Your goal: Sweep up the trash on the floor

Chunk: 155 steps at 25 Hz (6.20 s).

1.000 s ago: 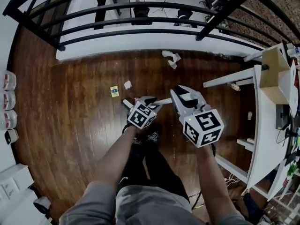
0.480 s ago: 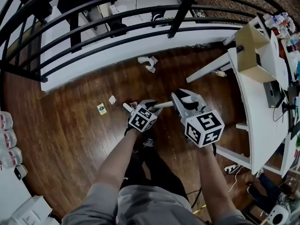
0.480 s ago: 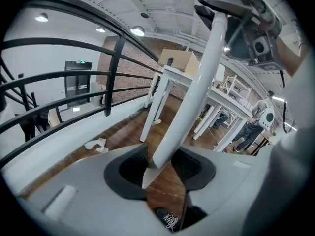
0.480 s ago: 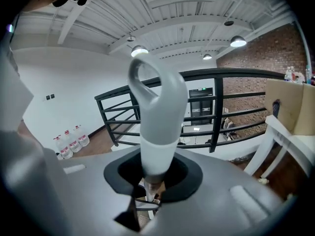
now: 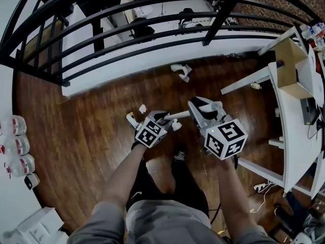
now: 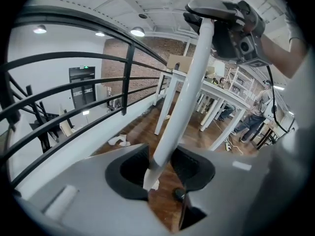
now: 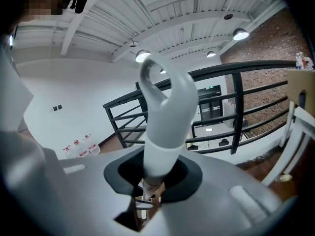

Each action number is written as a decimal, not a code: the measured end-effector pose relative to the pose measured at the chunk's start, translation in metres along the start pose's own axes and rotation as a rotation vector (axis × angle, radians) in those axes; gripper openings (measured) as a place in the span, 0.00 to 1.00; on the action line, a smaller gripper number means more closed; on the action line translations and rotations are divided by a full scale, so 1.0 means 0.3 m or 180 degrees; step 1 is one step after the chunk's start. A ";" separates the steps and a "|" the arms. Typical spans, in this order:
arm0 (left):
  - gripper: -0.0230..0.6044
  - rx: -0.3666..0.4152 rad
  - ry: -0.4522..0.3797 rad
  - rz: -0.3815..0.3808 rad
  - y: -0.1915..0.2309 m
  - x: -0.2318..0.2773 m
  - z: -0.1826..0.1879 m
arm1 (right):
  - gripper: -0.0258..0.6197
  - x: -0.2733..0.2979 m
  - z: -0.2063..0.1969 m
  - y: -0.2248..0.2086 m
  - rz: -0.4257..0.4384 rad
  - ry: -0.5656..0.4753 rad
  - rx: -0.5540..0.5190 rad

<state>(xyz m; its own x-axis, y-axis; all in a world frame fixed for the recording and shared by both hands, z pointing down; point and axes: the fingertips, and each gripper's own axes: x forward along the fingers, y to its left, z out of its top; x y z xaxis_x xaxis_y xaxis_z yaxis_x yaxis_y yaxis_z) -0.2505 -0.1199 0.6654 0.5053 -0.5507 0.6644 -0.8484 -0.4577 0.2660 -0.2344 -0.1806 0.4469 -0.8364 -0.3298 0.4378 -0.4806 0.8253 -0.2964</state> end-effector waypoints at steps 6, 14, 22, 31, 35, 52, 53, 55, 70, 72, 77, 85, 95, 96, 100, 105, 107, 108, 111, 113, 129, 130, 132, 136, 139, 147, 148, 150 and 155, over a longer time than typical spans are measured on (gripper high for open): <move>0.26 -0.0054 0.0061 -0.0005 0.309 -0.277 -0.202 | 0.13 0.322 0.000 0.284 -0.0015 -0.0074 0.0158; 0.26 0.0076 0.0236 -0.0476 0.489 -0.335 -0.426 | 0.13 0.564 -0.119 0.439 -0.0356 -0.0011 0.0327; 0.26 0.0459 0.0345 -0.0916 0.348 -0.182 -0.375 | 0.13 0.396 -0.188 0.316 -0.0890 0.0020 0.0374; 0.28 0.1021 0.0412 -0.1598 0.015 0.033 -0.247 | 0.13 0.012 -0.268 0.142 -0.1736 -0.0048 0.0671; 0.28 0.1233 0.0433 -0.1907 -0.155 0.123 -0.181 | 0.13 -0.158 -0.287 0.060 -0.2069 -0.0088 0.0795; 0.25 0.1960 0.0782 -0.2402 -0.405 0.276 0.112 | 0.13 -0.532 -0.179 -0.239 -0.2332 -0.0790 0.1246; 0.25 0.2019 0.0786 -0.2411 -0.386 0.280 0.142 | 0.13 -0.525 -0.156 -0.249 -0.2351 -0.0852 0.1247; 0.25 0.2148 0.0790 -0.2440 -0.341 0.295 0.205 | 0.13 -0.504 -0.108 -0.273 -0.2413 -0.0968 0.1247; 0.26 0.3138 0.1184 -0.3188 0.031 0.520 0.450 | 0.13 -0.235 0.010 -0.516 -0.3454 -0.1501 0.1847; 0.26 0.3230 0.1246 -0.3301 0.036 0.558 0.454 | 0.13 -0.228 -0.004 -0.547 -0.3576 -0.1524 0.1924; 0.26 0.3386 0.1413 -0.3446 0.066 0.664 0.428 | 0.13 -0.183 -0.073 -0.627 -0.3746 -0.1452 0.2127; 0.27 0.3305 0.1472 -0.3720 -0.014 0.666 0.316 | 0.13 -0.203 -0.175 -0.576 -0.3955 -0.1032 0.2303; 0.28 0.3239 0.1679 -0.4031 -0.182 0.504 0.135 | 0.13 -0.334 -0.285 -0.369 -0.4090 -0.0940 0.2530; 0.28 0.3244 0.1707 -0.4053 -0.206 0.484 0.109 | 0.13 -0.354 -0.302 -0.344 -0.4095 -0.0929 0.2543; 0.28 0.3311 0.1822 -0.4088 -0.317 0.417 -0.006 | 0.13 -0.448 -0.395 -0.239 -0.4100 -0.0930 0.2588; 0.28 0.3415 0.1912 -0.3989 -0.487 0.332 -0.132 | 0.13 -0.610 -0.520 -0.097 -0.3987 -0.1024 0.2619; 0.28 0.3469 0.1932 -0.3897 -0.546 0.315 -0.165 | 0.13 -0.670 -0.558 -0.063 -0.3885 -0.1098 0.2569; 0.27 0.3482 0.1921 -0.3834 -0.580 0.312 -0.175 | 0.13 -0.704 -0.573 -0.052 -0.3832 -0.1140 0.2519; 0.27 0.3472 0.1827 -0.3595 -0.692 0.296 -0.176 | 0.13 -0.824 -0.592 -0.026 -0.3644 -0.1272 0.2317; 0.27 0.3446 0.1747 -0.3463 -0.768 0.272 -0.150 | 0.13 -0.912 -0.577 -0.011 -0.3542 -0.1349 0.2177; 0.25 0.3223 0.1108 -0.3819 -1.278 0.182 -0.118 | 0.13 -1.338 -0.516 0.105 -0.3938 -0.1459 0.1721; 0.25 0.3205 0.1115 -0.3877 -1.284 0.190 -0.145 | 0.13 -1.331 -0.536 0.106 -0.3983 -0.1434 0.1745; 0.25 0.3180 0.1140 -0.3996 -1.279 0.195 -0.201 | 0.13 -1.299 -0.572 0.118 -0.4069 -0.1386 0.1805; 0.26 0.3104 0.1215 -0.4091 -1.252 0.244 -0.273 | 0.13 -1.228 -0.630 0.092 -0.4137 -0.1307 0.1904; 0.26 0.3080 0.1308 -0.4145 -1.223 0.263 -0.287 | 0.13 -1.203 -0.643 0.060 -0.4152 -0.1304 0.1995; 0.26 0.3020 0.1283 -0.3952 -1.003 0.311 -0.207 | 0.13 -1.016 -0.573 -0.013 -0.3929 -0.1248 0.2056; 0.27 0.3030 0.1269 -0.3927 -0.971 0.321 -0.186 | 0.13 -0.986 -0.555 -0.027 -0.3906 -0.1235 0.2042; 0.27 0.3037 0.1236 -0.3867 -0.910 0.335 -0.141 | 0.13 -0.935 -0.517 -0.050 -0.3850 -0.1210 0.2013; 0.27 0.2960 0.1068 -0.3691 -0.819 0.331 -0.028 | 0.13 -0.871 -0.416 -0.068 -0.3716 -0.1172 0.1868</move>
<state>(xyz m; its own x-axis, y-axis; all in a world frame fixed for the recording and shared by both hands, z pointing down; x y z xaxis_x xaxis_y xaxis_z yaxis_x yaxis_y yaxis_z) 0.0068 -0.0563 0.6719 0.6351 0.5304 0.5615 0.4407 -0.8458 0.3006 0.0268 -0.0540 0.4446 0.1553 -0.8756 0.4575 -0.9152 -0.3019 -0.2671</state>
